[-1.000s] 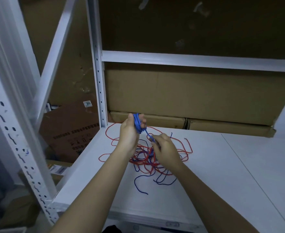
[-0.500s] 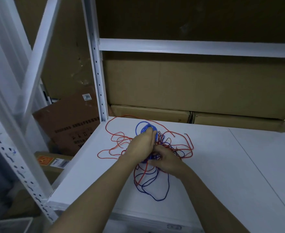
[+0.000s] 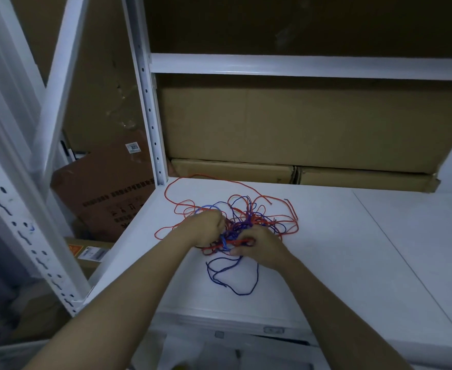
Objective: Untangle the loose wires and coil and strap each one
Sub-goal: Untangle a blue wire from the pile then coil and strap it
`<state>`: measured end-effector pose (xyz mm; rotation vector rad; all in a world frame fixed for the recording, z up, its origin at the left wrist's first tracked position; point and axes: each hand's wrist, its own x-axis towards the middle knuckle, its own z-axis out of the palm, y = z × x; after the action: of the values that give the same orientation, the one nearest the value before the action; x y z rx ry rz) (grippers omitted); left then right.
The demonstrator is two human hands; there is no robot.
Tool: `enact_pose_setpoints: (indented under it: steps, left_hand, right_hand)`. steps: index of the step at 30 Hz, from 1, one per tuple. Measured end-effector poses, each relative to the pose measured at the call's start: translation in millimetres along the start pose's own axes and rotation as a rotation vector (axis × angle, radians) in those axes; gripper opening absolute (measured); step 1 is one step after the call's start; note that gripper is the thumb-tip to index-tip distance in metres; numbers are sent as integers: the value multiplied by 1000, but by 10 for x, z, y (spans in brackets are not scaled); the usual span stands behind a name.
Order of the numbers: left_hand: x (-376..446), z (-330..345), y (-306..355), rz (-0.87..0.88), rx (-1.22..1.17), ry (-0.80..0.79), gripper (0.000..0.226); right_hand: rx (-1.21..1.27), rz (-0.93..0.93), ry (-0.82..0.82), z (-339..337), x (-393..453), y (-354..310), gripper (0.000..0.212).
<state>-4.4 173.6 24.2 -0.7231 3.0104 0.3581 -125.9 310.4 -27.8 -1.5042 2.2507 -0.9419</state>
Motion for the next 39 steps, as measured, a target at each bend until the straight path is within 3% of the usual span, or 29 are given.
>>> enact_pose_setpoints:
  steps: [3, 5, 8, 10, 14, 19, 22, 27, 34, 37, 39]
  left_hand:
    - [-96, 25, 3, -22, -154, -37, 28]
    - [-157, 47, 4, -55, -235, -23, 28]
    - [-206, 66, -61, -80, -289, 40, 30]
    - [-219, 53, -117, -103, -355, 95, 32]
    - [-220, 29, -90, -90, -494, 187, 27]
    - [-248, -20, -55, -165, -768, 233, 36]
    - [-278, -34, -51, -191, -862, 243, 32]
    - [-316, -140, -70, -249, -1017, 279, 36]
    - [-439, -302, -23, -127, -1172, 153, 30]
    - [-465, -304, 27, -128, -1250, 145, 34]
    - [-460, -304, 39, -144, -1328, 181, 35]
  right_hand:
    - [-35, 135, 162, 37, -63, 16, 57]
    - [-174, 165, 263, 78, -102, 2, 62]
    - [-323, 79, 387, 170, -158, -85, 74]
    - [-227, -19, 439, 235, -187, -176, 71]
    - [-28, -156, 374, 342, -204, -348, 26]
    - [387, -17, 218, 319, -132, -430, 20]
    - [291, 16, 157, 341, -74, -384, 15]
    - [-42, 36, 237, 208, 23, -281, 20]
    - [-143, 154, 141, -42, 207, -221, 29]
    - [-212, 146, 183, -44, 260, -227, 32]
    - [-98, 95, 274, -4, 274, -279, 39]
